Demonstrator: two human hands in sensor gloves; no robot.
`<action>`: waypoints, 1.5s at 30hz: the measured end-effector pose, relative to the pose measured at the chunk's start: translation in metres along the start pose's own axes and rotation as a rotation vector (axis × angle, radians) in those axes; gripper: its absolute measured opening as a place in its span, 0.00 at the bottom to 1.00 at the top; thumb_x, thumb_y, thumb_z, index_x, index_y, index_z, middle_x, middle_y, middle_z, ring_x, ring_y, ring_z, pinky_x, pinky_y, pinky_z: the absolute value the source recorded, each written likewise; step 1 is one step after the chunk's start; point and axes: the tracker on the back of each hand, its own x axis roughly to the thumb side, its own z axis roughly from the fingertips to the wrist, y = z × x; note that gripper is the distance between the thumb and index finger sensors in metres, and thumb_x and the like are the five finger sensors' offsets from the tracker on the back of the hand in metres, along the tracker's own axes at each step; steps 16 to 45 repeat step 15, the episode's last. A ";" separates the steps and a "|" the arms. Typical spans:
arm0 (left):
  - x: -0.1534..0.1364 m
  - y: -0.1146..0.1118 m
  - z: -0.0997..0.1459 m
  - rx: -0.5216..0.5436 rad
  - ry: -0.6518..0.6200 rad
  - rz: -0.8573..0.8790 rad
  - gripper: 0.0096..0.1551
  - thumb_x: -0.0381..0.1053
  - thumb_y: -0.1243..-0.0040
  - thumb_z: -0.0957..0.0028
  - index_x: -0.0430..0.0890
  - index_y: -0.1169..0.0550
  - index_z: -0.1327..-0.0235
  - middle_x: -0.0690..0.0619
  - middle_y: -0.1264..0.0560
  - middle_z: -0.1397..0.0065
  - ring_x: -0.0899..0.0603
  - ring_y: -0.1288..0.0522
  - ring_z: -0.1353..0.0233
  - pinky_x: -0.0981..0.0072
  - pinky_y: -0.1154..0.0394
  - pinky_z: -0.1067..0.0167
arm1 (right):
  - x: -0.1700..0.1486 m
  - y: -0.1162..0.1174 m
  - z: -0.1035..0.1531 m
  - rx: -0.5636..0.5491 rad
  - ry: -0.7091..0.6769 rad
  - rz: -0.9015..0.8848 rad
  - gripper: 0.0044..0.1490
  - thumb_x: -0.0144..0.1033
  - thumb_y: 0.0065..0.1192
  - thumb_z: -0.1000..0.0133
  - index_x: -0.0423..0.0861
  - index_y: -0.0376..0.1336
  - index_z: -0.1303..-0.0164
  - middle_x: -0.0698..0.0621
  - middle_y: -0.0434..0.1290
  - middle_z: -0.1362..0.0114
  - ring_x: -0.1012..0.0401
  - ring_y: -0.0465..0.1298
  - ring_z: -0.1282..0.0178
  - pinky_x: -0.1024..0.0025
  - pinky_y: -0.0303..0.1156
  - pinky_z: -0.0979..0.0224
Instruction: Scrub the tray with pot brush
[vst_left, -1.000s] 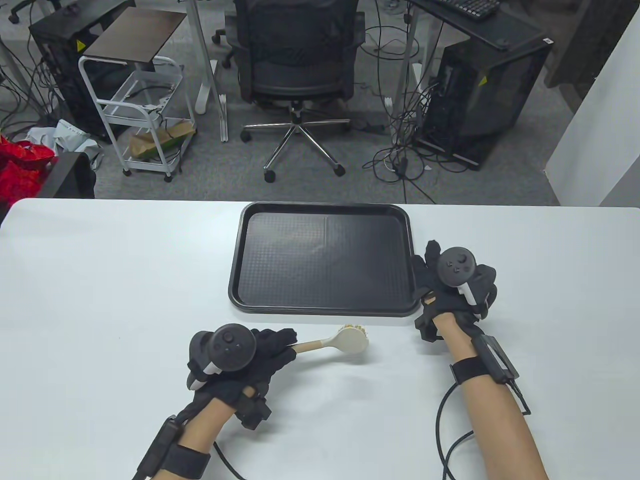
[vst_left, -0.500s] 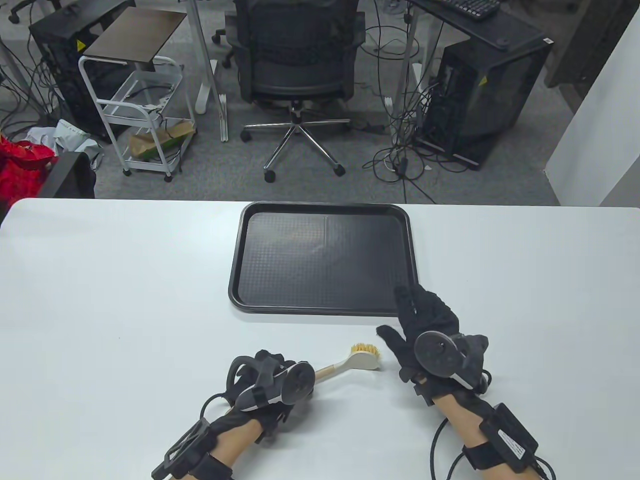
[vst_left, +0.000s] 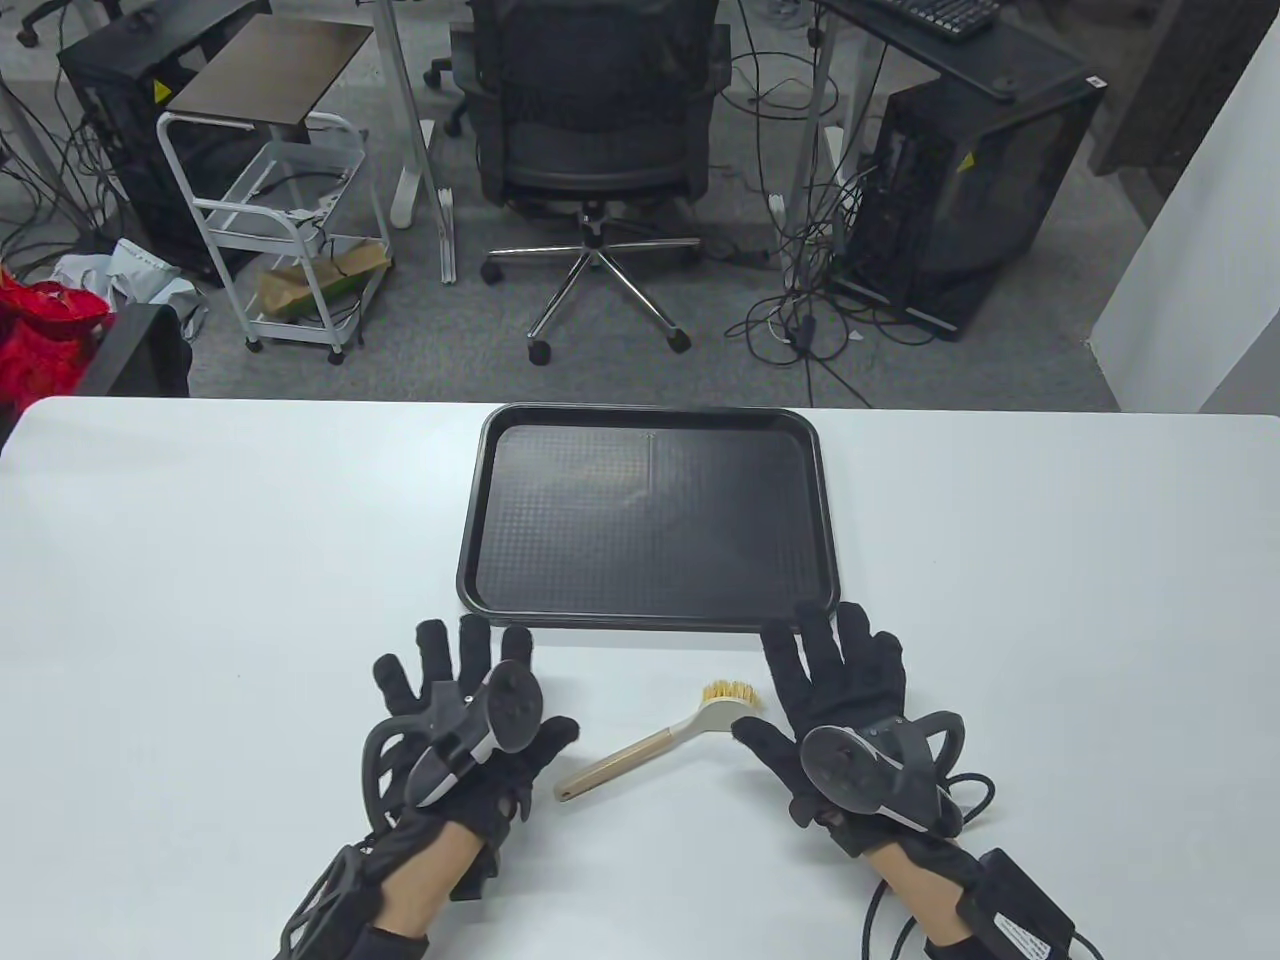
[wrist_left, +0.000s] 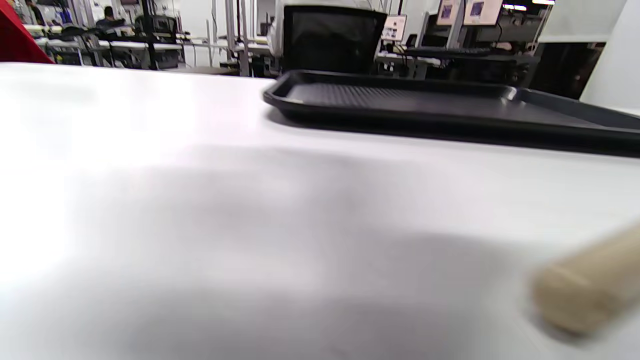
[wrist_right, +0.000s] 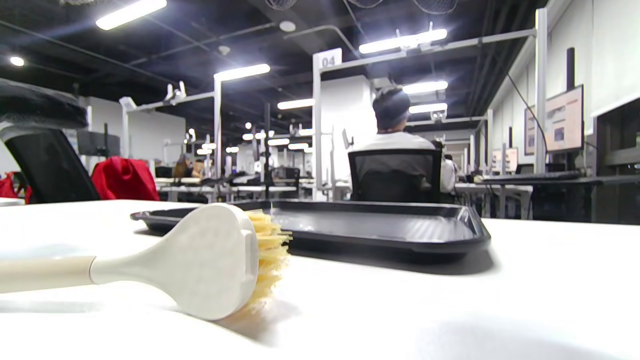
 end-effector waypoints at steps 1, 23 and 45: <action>-0.005 0.003 -0.002 0.014 0.011 -0.018 0.58 0.83 0.63 0.66 0.63 0.65 0.26 0.57 0.74 0.19 0.34 0.78 0.18 0.22 0.77 0.34 | 0.000 0.000 0.000 0.003 0.000 0.001 0.54 0.76 0.42 0.50 0.56 0.39 0.19 0.46 0.37 0.11 0.33 0.41 0.14 0.25 0.44 0.24; -0.009 -0.002 -0.009 -0.014 0.003 -0.029 0.58 0.84 0.62 0.64 0.63 0.66 0.27 0.60 0.75 0.19 0.39 0.81 0.19 0.24 0.79 0.35 | 0.012 0.005 0.008 0.040 -0.006 0.084 0.54 0.75 0.40 0.50 0.56 0.38 0.19 0.45 0.36 0.11 0.32 0.39 0.15 0.24 0.44 0.25; -0.009 -0.002 -0.009 -0.014 0.003 -0.029 0.58 0.84 0.62 0.64 0.63 0.66 0.27 0.60 0.75 0.19 0.39 0.81 0.19 0.24 0.79 0.35 | 0.012 0.005 0.008 0.040 -0.006 0.084 0.54 0.75 0.40 0.50 0.56 0.38 0.19 0.45 0.36 0.11 0.32 0.39 0.15 0.24 0.44 0.25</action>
